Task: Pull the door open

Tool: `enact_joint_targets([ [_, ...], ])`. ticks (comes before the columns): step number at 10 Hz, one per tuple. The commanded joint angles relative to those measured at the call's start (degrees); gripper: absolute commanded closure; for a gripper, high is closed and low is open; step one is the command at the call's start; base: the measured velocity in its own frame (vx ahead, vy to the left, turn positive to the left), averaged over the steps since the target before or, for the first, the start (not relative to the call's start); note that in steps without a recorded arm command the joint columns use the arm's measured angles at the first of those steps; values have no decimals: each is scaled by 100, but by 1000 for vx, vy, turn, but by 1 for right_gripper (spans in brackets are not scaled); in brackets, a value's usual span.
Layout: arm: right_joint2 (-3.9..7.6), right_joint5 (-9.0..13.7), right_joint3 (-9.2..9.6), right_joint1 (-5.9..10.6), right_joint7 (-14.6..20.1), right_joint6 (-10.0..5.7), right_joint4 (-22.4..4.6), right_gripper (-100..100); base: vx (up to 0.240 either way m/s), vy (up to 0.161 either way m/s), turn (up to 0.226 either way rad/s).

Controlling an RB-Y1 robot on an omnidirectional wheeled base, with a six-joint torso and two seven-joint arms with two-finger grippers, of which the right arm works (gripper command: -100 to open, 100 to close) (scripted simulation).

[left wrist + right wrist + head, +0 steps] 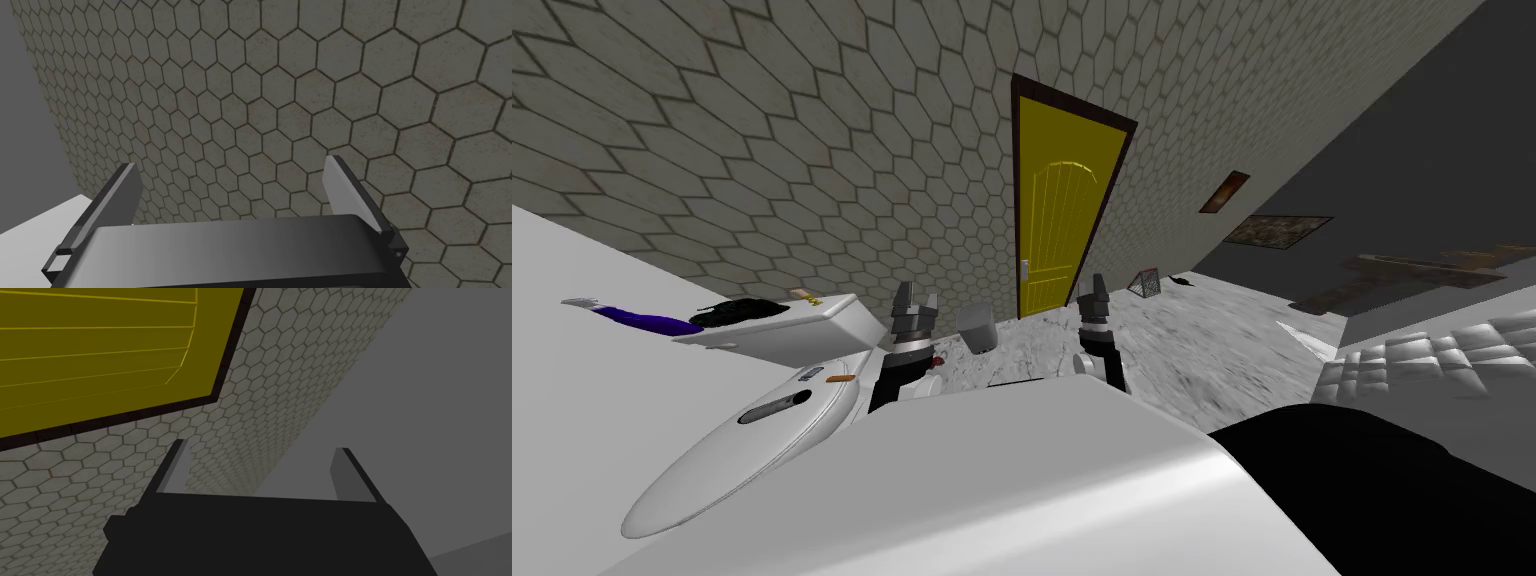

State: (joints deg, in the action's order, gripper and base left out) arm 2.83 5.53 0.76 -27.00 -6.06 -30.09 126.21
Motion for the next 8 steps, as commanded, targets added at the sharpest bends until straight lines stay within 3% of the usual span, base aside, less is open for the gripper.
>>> enact_joint_targets([
  [1, 34, 164, 9, 143, 206, 14, -245, -100, 46, -24, 118],
  [8, 143, 782, 41, 681, 980, 68, -1136, -100, 79, -43, 95],
])
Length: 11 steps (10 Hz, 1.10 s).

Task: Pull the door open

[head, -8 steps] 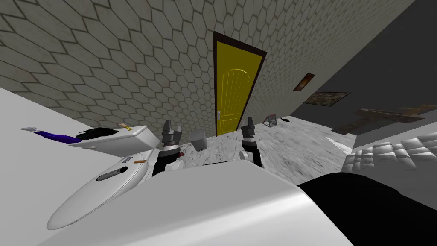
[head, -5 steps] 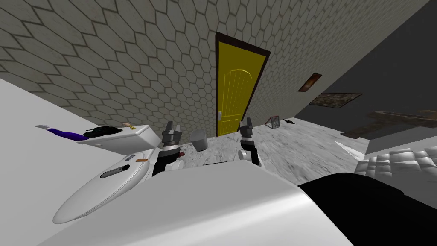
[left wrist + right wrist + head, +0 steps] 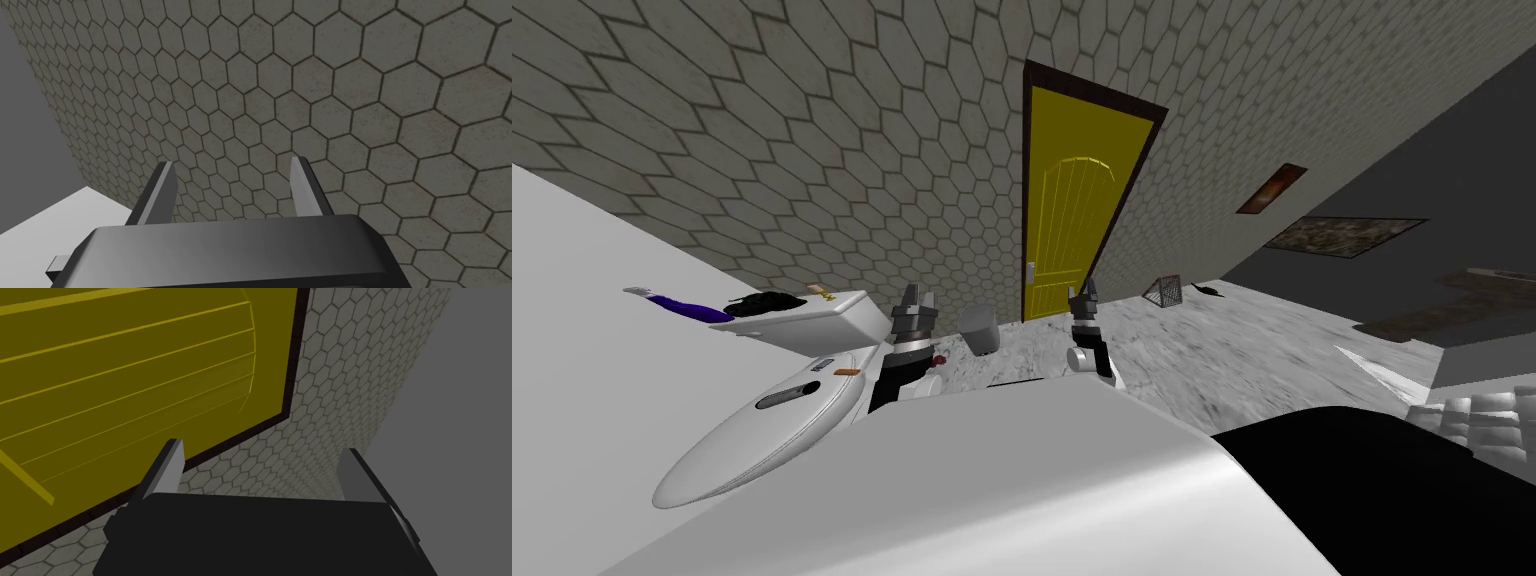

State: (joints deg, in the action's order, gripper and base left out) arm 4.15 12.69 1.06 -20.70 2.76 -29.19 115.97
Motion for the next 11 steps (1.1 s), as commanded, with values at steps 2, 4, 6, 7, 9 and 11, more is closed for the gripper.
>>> enact_joint_targets([
  [2, 30, 189, 18, 159, 253, -12, -323, -100, 60, -44, 83],
  [4, 69, 438, 31, 376, 566, 10, -695, -100, 54, -41, 100],
  [6, 89, 574, 38, 495, 736, 22, -898, -100, 88, -57, 99],
  [7, 109, 710, 45, 613, 907, 34, -1100, -100, 57, -42, 97],
  [9, 129, 851, 53, 736, 1082, 46, -1309, -100, 56, -55, 94],
  [11, 170, 1140, 68, 988, 1429, 71, -1670, -100, 56, -51, 128],
])
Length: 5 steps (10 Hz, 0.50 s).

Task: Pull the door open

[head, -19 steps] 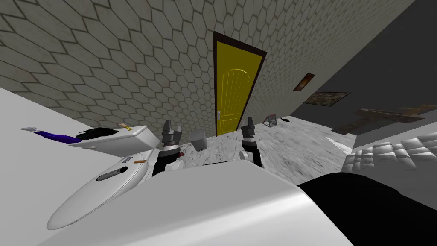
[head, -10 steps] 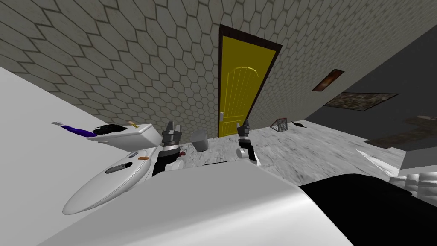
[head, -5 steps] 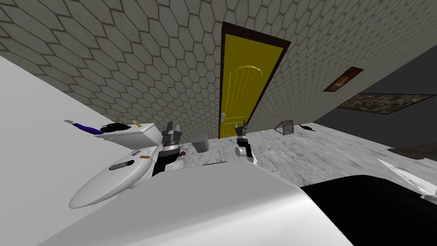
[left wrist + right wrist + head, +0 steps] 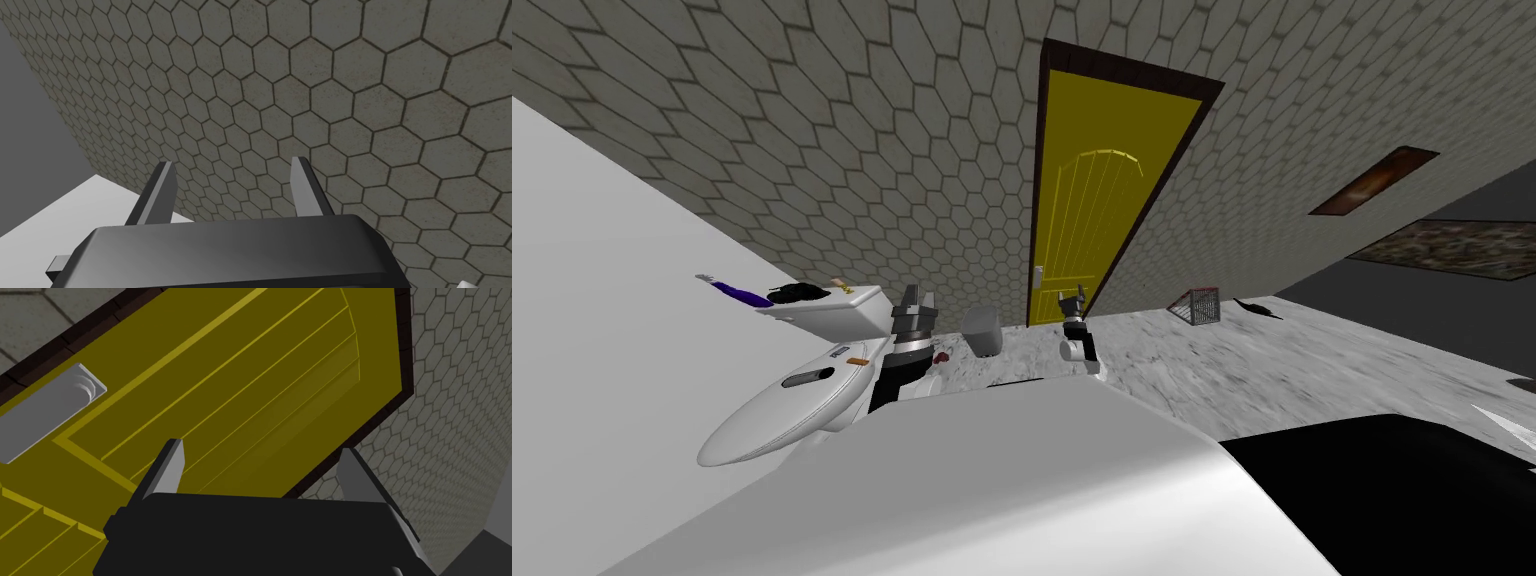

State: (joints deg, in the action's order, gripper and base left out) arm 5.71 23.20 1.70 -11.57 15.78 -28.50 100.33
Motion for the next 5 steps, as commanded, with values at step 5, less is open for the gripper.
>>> enact_joint_targets([
  [5, 74, 535, 27, 463, 701, 41, -839, -100, 55, -49, 92],
])
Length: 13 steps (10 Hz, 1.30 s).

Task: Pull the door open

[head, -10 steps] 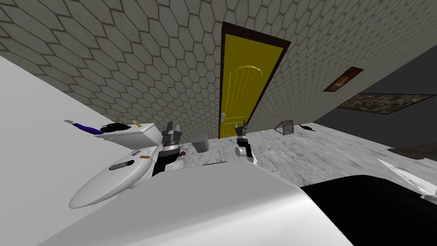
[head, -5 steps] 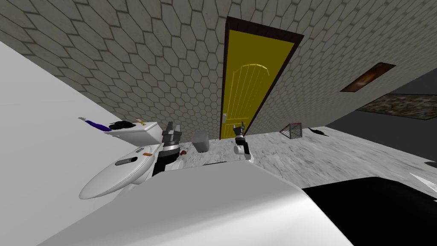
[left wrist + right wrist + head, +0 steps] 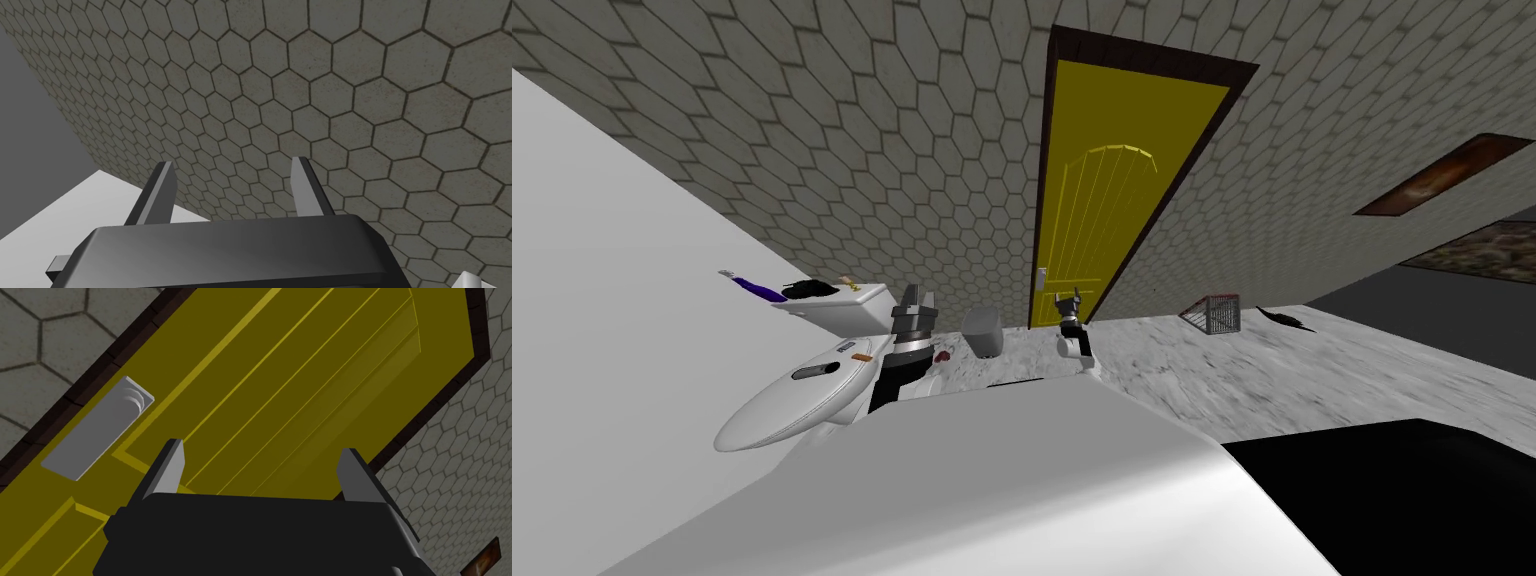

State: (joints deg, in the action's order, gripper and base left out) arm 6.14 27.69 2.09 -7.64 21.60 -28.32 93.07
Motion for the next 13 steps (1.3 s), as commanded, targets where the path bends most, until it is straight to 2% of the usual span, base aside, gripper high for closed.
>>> enact_joint_targets([
  [1, 49, 235, -4, 200, 286, 36, -286, -100, 61, -60, 147],
  [2, 49, 235, -4, 200, 306, 36, -336, -100, 51, -53, 49],
  [5, 105, 678, 19, 586, 842, 74, -908, -100, 59, -67, 136],
  [6, 105, 678, 19, 586, 860, 74, -994, -100, 54, -69, 37],
  [8, 141, 964, 34, 835, 1215, 99, -1367, -100, 59, -62, 116],
  [9, 141, 964, 34, 835, 1220, 99, -1421, -100, 48, -49, 70],
  [11, 174, 1236, 49, 1072, 1557, 123, -1758, -100, 49, -59, 109],
  [12, 174, 1236, 49, 1072, 1561, 123, -1826, -100, 45, -57, 60],
  [13, 190, 1366, 55, 1185, 1723, 134, -2019, -100, 30, -51, 70],
])
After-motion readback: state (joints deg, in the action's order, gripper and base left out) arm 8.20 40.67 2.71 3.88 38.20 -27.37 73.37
